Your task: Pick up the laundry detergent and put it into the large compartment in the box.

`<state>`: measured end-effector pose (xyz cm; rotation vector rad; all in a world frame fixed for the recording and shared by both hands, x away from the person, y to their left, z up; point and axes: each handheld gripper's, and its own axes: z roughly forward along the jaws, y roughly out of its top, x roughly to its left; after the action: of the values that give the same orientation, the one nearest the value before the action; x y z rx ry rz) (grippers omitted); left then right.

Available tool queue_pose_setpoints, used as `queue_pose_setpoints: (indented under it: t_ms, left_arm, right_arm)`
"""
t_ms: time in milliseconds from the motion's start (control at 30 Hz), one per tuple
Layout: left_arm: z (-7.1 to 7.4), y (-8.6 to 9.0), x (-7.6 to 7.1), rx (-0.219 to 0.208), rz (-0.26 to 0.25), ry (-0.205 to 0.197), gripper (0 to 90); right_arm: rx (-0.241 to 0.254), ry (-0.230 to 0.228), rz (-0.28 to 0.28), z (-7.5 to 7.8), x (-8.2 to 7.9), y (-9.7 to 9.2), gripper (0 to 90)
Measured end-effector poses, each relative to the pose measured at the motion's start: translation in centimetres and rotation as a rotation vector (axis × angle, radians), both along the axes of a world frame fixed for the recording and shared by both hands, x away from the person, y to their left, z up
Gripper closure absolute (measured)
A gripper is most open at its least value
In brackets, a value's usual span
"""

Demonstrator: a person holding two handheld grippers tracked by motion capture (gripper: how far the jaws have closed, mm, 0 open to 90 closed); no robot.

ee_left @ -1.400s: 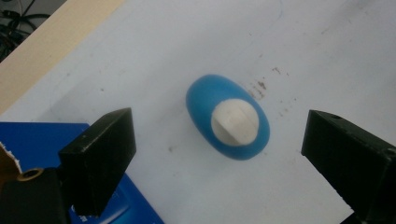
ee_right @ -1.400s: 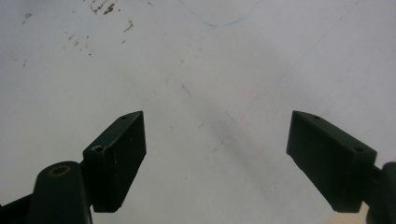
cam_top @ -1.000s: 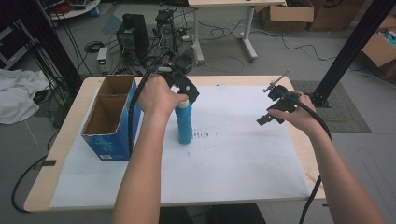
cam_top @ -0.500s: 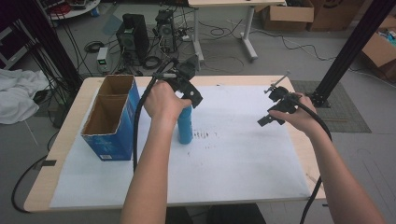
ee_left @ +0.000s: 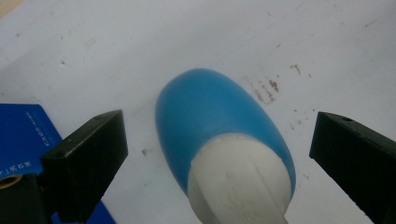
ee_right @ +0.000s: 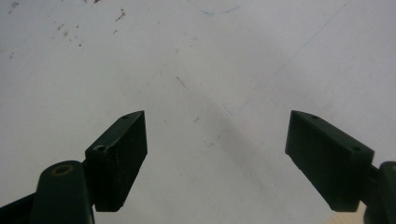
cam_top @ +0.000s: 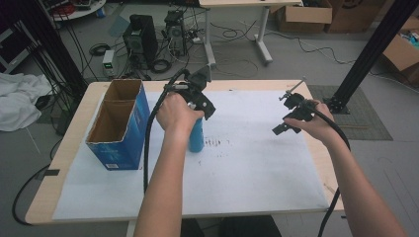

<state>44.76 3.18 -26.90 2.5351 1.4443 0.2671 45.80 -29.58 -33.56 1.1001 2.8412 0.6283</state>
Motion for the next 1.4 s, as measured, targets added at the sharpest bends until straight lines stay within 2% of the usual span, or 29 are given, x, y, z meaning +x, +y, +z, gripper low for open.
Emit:
queue_pose_setpoints:
  t_ms: [133,267,467,667,933,1133,1267,1400]
  left_arm:
    - [-0.4,-0.1,0.1,0.011,0.011,0.013,3.7]
    - [-0.7,-0.1,0.1,-0.004,0.033,0.015,3.4]
    - [-1.2,0.0,0.1,0.002,0.044,0.023,3.3]
    - [-1.3,-0.1,0.2,-0.012,0.065,0.034,4.8]
    - [-1.3,-0.3,0.2,-0.019,0.071,0.04,7.4]
    - [-1.5,-0.4,0.2,-0.008,0.068,0.047,8.6]
    - [-1.6,-0.4,0.3,-0.032,0.068,0.057,12.9]
    - [-1.5,-0.3,0.3,-0.026,0.074,0.064,14.2]
  right_arm:
    - [0.002,0.001,-0.005,0.0,0.0,0.0,20.7]
    - [0.004,0.001,-0.001,-0.1,0.0,0.0,20.7]
    - [0.006,0.005,-0.004,-0.2,0.0,0.0,20.7]
    - [0.009,0.0,-0.001,-0.2,0.0,0.0,20.7]
    - [0.009,0.001,-0.004,-0.2,0.0,-0.1,20.8]
    - [0.009,0.001,-0.007,-0.2,0.0,-0.1,20.8]
    - [0.01,0.001,-0.007,-0.2,0.0,-0.2,20.8]
    - [0.007,0.001,-0.003,-0.3,0.0,-0.1,20.8]
